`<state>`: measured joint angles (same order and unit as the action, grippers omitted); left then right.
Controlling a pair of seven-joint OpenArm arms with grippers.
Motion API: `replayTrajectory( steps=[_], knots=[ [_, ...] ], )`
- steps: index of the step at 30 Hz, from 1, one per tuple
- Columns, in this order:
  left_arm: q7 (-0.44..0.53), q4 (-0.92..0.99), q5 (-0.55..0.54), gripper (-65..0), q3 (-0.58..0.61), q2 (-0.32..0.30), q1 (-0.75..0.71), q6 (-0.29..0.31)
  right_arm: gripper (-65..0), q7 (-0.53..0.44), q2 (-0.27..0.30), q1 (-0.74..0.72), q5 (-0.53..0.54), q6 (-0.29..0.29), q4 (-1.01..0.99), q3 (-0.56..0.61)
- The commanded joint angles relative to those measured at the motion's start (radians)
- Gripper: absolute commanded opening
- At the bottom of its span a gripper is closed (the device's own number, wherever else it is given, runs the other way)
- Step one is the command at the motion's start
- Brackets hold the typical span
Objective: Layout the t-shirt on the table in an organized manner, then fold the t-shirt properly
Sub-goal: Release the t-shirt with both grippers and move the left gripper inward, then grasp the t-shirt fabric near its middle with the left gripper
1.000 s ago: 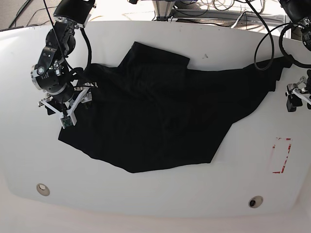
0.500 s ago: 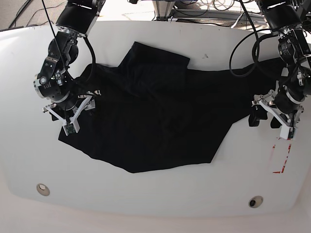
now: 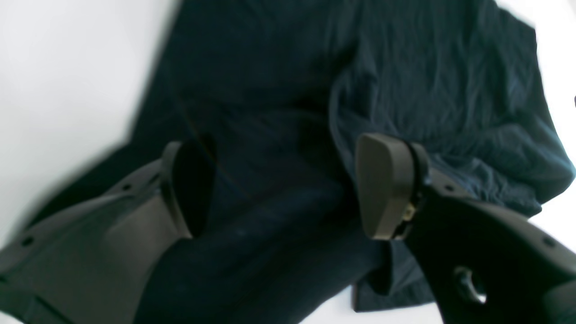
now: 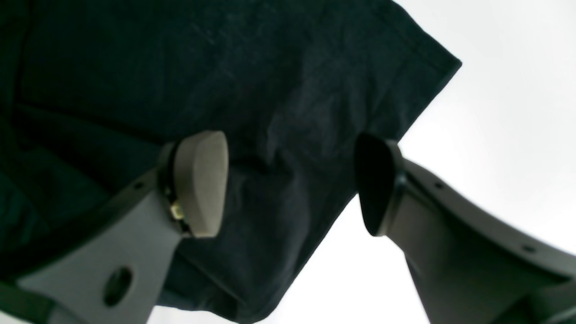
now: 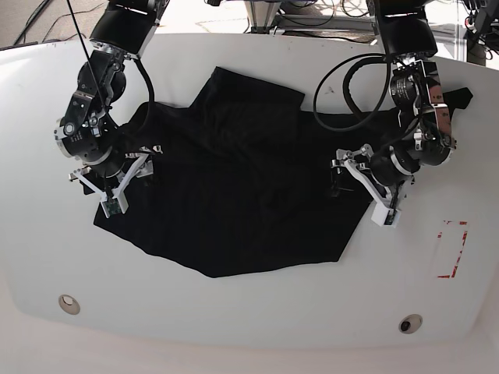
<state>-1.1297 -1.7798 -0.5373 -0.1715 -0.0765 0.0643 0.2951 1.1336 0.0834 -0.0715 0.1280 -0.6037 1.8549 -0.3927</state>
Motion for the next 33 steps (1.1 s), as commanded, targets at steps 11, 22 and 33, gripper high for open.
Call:
replayTrajectory(
  steps=[11, 22, 33],
  knots=[
    [0.030, 0.154, 0.046, -19.2, 0.020, 0.102, 0.029, 0.003, -22.5, -0.019, 0.009, -0.015, 0.005, -0.002, 0.013, -0.002],
    [0.067, 0.266, 0.046, -19.2, 0.094, 0.100, 0.067, 0.003, -22.5, -0.019, 0.009, -0.015, 0.005, -0.002, 0.015, -0.002],
    [0.089, 0.275, 0.050, -19.2, 0.163, 0.129, 0.093, 0.003, -22.5, -0.019, 0.009, -0.015, 0.005, -0.002, 0.016, -0.002]
  ],
)
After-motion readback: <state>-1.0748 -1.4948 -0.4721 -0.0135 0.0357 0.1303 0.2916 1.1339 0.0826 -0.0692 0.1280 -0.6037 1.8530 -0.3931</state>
